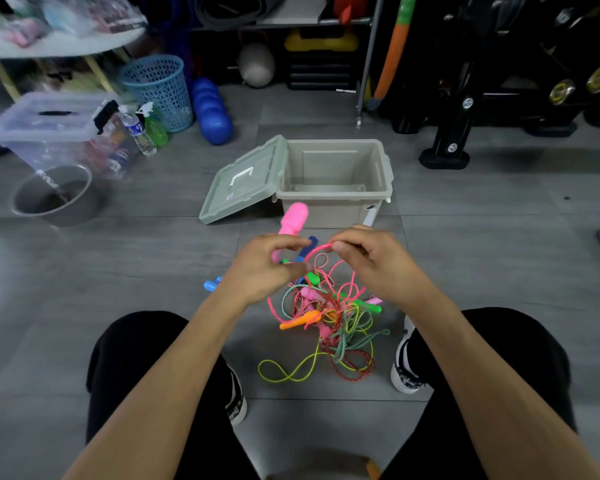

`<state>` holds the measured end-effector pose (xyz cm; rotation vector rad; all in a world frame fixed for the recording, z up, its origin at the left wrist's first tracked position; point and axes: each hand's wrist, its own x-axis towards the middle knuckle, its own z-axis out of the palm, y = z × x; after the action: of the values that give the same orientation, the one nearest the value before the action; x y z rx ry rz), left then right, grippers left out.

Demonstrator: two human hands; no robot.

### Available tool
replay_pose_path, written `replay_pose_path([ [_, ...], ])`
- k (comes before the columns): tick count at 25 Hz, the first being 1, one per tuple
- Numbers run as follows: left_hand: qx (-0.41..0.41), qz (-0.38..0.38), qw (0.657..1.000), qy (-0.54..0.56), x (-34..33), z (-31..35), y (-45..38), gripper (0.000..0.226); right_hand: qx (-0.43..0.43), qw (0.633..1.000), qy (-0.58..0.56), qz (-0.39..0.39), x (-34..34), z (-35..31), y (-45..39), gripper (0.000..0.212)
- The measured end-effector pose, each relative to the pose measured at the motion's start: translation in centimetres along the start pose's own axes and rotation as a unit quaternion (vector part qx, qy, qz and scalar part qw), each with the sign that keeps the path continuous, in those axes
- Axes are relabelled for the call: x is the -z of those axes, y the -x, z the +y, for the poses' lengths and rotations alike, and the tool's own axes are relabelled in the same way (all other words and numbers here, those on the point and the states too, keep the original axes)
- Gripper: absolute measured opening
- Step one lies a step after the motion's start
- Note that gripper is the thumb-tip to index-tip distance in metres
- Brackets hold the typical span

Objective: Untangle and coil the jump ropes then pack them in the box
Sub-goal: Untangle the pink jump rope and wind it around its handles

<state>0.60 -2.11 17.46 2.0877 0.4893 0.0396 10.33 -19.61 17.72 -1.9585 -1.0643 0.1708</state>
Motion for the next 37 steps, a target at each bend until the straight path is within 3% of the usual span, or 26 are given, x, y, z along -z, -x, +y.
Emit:
replay_pose_path([
  [3,-0.051,0.031,0.998,0.015,-0.4,0.8,0.3,0.002,-0.007,1.0,-0.015,0.0,-0.7,0.1,-0.2,0.02],
  [4,-0.046,0.053,0.997,0.044,-0.4,1.0,0.3,0.006,-0.035,0.999,-0.028,-0.015,-0.8,0.3,-0.1,0.019],
  [7,-0.005,0.121,0.976,0.182,0.3,1.3,0.3,0.009,-0.151,0.975,-0.055,-0.155,-1.2,2.4,0.4,0.028],
  [10,0.034,0.157,0.96,0.228,0.8,1.0,0.3,0.011,-0.203,0.935,0.053,-0.286,-1.8,4.3,1.1,0.025],
  [12,0.047,0.153,0.966,0.201,0.7,0.4,0.2,0.011,-0.212,0.938,0.098,-0.256,-1.7,4.4,0.9,0.02],
  [15,0.13,0.12,0.984,0.022,1.0,-1.4,-0.7,0.011,-0.152,0.988,-0.019,-0.019,-0.7,2.1,0.4,0.019],
  [17,0.2,0.034,0.971,-0.129,1.2,-2.3,-1.1,0.01,-0.091,0.985,-0.108,0.095,0.8,0.5,0.1,0.018],
  [20,0.172,-0.036,0.966,-0.191,0.8,-1.5,-0.4,0.015,-0.058,0.996,-0.05,0.039,1.3,-0.4,0.3,0.017],
  [24,0.006,-0.038,0.999,0.008,0.0,0.3,0.8,0.011,-0.016,0.999,0.007,-0.028,-0.3,-0.1,0.3,0.016],
  [27,-0.032,-0.01,0.999,0.024,-0.5,0.9,0.9,0.007,-0.04,0.998,-0.023,-0.032,-0.5,0.4,0.3,0.016],
  [30,-0.004,0.069,0.985,0.157,-0.1,1.1,0.6,0.011,-0.141,0.981,-0.025,-0.131,-0.8,1.9,0.6,0.019],
  [33,0.042,0.133,0.969,0.203,0.4,0.6,0.1,0.012,-0.226,0.926,0.113,-0.28,-1.5,4.1,1.2,0.02],
  [35,0.107,0.119,0.977,0.14,0.5,-0.3,-0.2,0.011,-0.236,0.928,0.124,-0.261,-1.6,4.3,1.3,0.02],
  [37,0.177,0.055,0.982,-0.026,0.4,-1.7,-0.7,0.014,-0.194,0.971,0.034,-0.139,-1.1,3.4,1.1,0.025],
])
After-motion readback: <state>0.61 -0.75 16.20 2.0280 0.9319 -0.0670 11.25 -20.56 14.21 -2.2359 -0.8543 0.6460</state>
